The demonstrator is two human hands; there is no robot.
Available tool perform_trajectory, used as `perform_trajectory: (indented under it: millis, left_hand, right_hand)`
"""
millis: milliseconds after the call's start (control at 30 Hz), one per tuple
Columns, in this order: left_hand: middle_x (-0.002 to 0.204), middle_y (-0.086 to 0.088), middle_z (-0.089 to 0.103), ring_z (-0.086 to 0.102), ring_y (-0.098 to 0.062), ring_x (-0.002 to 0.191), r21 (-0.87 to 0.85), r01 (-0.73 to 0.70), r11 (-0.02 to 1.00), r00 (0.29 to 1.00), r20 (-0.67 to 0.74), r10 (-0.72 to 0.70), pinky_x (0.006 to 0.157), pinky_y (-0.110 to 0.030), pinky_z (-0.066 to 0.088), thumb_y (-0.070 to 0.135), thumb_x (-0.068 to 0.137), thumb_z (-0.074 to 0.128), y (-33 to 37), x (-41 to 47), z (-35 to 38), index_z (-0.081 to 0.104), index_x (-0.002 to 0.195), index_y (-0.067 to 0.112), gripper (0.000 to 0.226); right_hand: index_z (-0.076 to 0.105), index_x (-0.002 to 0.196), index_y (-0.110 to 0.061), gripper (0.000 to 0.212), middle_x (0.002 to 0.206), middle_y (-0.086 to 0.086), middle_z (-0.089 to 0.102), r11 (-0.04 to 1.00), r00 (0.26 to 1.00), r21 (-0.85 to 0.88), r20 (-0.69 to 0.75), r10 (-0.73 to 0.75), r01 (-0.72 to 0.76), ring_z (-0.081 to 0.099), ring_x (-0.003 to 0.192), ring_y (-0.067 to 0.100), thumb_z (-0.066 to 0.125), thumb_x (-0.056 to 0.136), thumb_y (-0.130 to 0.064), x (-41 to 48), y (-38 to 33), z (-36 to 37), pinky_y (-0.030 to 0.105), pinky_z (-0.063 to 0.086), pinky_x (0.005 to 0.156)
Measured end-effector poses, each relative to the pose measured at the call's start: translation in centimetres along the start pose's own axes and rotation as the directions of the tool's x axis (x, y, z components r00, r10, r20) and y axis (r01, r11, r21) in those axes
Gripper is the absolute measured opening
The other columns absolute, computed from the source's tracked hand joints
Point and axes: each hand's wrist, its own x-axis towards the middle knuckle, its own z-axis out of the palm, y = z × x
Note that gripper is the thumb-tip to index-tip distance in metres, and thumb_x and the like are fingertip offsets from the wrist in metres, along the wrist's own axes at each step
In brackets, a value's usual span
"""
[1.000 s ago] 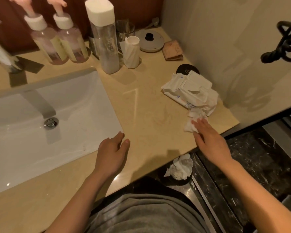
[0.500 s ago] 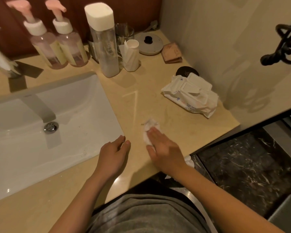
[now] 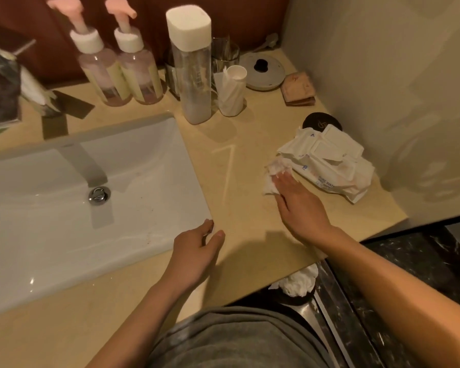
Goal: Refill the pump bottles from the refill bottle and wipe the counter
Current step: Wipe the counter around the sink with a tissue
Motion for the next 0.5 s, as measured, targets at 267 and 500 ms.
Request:
perform_trajectory:
  millis: [267, 500]
  left_hand:
    - [0.085, -0.007, 0.065, 0.059, -0.02, 0.087, 0.179, -0.071, 0.981, 0.997, 0.014, 0.07, 0.084, -0.03, 0.038, 0.058, 0.076, 0.034, 0.5, 0.2, -0.3, 0.046, 0.137, 0.012, 0.077]
    - [0.112, -0.019, 0.064, 0.058, -0.031, 0.102, 0.188, -0.063, 0.98, 0.997, 0.064, 0.052, 0.089, -0.033, 0.038, 0.071, 0.06, 0.019, 0.6, 0.3, -0.7, 0.051, 0.13, 0.01, 0.098]
  right_hand:
    - [0.035, 0.142, -0.009, 0.047, 0.152, 0.006, 0.03, 0.997, 0.998, 0.056, -0.035, 0.061, -0.059, 0.029, 0.138, 0.02, 0.036, 0.095, -0.004, 6.5, -5.8, 2.2, 0.03, 0.035, 0.101]
    - [0.055, 0.126, 0.001, 0.046, 0.131, 0.018, 0.055, 0.911, 0.915, 0.081, -0.016, -0.403, 0.403, 0.056, 0.118, 0.028, 0.048, 0.081, 0.005, -0.2, -7.1, 3.1, 0.036, 0.049, 0.091]
